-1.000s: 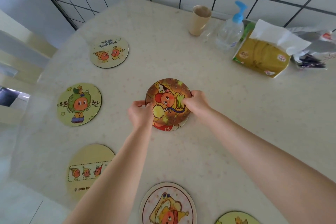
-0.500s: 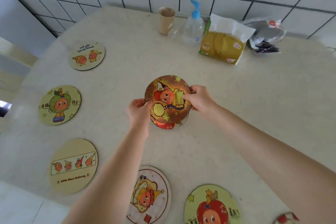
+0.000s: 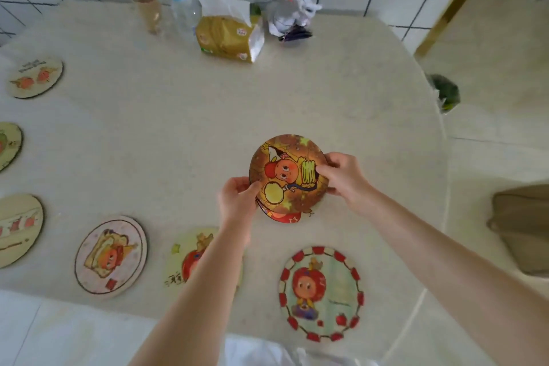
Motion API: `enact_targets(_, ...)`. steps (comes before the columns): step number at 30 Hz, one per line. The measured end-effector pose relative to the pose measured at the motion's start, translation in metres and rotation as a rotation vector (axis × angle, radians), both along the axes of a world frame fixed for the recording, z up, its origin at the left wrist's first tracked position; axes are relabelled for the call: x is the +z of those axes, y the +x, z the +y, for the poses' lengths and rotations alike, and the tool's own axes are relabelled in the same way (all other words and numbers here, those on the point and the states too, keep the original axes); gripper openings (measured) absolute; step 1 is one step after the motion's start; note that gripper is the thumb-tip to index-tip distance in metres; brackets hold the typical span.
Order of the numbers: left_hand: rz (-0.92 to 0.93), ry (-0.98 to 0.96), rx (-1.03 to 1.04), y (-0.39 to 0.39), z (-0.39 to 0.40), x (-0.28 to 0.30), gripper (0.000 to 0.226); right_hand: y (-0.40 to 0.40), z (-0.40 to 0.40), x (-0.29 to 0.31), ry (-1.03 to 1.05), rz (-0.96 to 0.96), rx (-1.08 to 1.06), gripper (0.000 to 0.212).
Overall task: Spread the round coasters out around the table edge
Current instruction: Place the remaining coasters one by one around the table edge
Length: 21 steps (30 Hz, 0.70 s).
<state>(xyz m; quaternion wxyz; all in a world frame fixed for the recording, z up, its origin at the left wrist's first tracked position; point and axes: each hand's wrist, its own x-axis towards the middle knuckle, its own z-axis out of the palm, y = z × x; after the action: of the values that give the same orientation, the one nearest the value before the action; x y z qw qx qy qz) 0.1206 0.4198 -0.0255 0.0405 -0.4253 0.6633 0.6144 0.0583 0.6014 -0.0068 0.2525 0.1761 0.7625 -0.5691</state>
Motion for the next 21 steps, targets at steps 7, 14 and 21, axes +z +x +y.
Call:
enact_targets(7, -0.030, 0.068, -0.101, 0.011, 0.120, -0.011, 0.006, 0.032, 0.127, 0.005, 0.085, -0.027, -0.110, 0.015)
enact_targets(14, -0.028, 0.004, -0.208, -0.011, 0.157, -0.019, 0.009, 0.024, 0.161, 0.002, 0.128, -0.026, -0.213, 0.016)
enact_targets(21, -0.055, -0.001, -0.247, -0.031, 0.144, -0.025, 0.012, -0.007, 0.148, -0.002, 0.236, 0.047, -0.157, 0.031)
